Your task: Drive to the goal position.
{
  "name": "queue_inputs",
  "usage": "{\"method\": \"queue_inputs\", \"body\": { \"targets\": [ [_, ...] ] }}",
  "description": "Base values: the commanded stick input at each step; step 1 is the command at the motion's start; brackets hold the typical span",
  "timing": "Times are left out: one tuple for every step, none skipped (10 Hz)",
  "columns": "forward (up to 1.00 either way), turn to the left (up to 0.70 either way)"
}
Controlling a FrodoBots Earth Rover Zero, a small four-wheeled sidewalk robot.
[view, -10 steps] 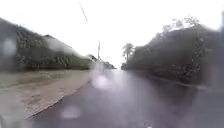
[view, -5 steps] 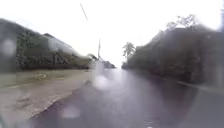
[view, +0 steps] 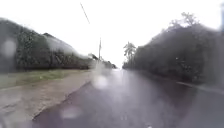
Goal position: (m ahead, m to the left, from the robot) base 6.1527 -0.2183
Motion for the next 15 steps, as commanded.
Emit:
{"method": "queue_inputs", "body": {
  "targets": [
    [0.7, 0.0],
    [0.7, 0.0],
    [0.7, 0.0],
    [0.7, 0.0],
    [0.7, 0.0],
    [0.7, 0.0],
    [0.7, 0.0],
    [0.7, 0.0],
    [0.7, 0.0],
    [0.7, 0.0],
    [0.7, 0.0],
    [0.7, 0.0],
    [0.7, 0.0],
    [0.7, 0.0],
    [0.7, 0.0]
  ]
}}
